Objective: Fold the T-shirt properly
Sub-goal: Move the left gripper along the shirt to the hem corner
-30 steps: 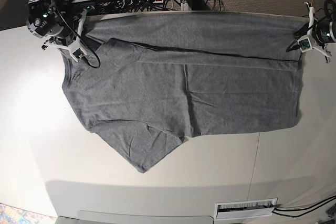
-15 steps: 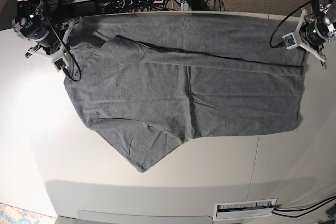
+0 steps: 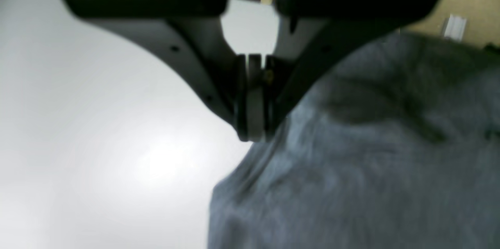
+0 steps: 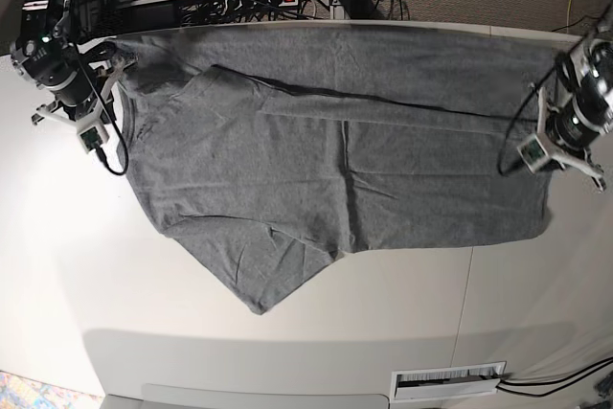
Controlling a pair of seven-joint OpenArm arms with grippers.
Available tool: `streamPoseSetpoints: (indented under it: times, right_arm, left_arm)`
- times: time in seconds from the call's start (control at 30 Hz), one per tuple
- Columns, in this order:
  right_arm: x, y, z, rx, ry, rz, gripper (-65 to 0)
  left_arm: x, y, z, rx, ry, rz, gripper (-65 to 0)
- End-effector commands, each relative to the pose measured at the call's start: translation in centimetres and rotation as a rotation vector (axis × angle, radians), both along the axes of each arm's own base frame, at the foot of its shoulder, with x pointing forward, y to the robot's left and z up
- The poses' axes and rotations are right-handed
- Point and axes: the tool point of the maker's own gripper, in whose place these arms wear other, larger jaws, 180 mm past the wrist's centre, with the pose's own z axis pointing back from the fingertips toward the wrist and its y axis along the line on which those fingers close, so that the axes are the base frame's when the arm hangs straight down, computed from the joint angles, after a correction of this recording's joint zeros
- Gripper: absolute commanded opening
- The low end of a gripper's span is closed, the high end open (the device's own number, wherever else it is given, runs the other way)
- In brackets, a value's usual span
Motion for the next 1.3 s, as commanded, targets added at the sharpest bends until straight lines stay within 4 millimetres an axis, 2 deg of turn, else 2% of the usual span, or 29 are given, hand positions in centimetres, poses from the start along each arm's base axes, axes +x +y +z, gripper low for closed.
streamPoseSetpoints:
  times: [0.0,0.1,0.23,0.27,0.33,0.4,0.47,0.63,0.77,0.93,1.27]
  right_arm:
    - [1.1,0.2,1.4,0.004,-0.057,0.008,-65.0]
    - [2.2,1.0,1.9,0.042,-0.101,-0.007,-65.0]
    - [3.1,1.8,2.2,0.078,-0.135,-0.018,-65.0]
    - [3.1,1.8,2.2,0.080,-0.136,-0.019,-63.0]
    - [3.0,1.8,2.1,0.078,-0.131,-0.021,-54.6]
    - [3.0,1.7,2.1,0.076,-0.128,-0.022,-49.1]
    - [3.0,1.7,2.1,0.076,-0.128,-0.022,-48.9]
    - [2.9,1.7,2.0,0.074,-0.124,-0.023,-48.9]
    - [2.9,1.7,2.0,0.073,-0.121,-0.024,-48.9]
    - [2.9,1.7,2.0,0.073,-0.120,-0.024,-48.9]
    - [3.0,1.4,2.1,0.057,-0.127,-0.027,-48.9]
  left_arm:
    - [2.1,0.7,1.9,-0.021,-0.075,0.028,-65.0]
    - [4.8,1.9,2.2,-0.141,-0.115,0.125,-65.0]
    - [7.5,2.7,1.0,-0.312,-0.096,0.191,-65.0]
    - [8.2,2.9,0.7,-0.352,-0.091,0.210,-63.9]
    - [9.5,3.4,0.2,-0.418,-0.095,0.251,-57.4]
    - [10.8,4.1,0.2,-0.477,-0.121,0.288,-49.3]
    - [12.0,4.9,0.3,-0.527,-0.148,0.327,-43.8]
    - [14.4,6.3,-0.3,-0.606,-0.121,0.404,-43.0]
    - [15.0,6.8,-1.9,-0.674,-0.068,0.467,-43.0]
    - [14.5,6.9,-4.2,-0.718,-0.013,0.525,-43.0]
    - [14.4,4.3,-6.1,-0.748,0.031,0.520,-43.5]
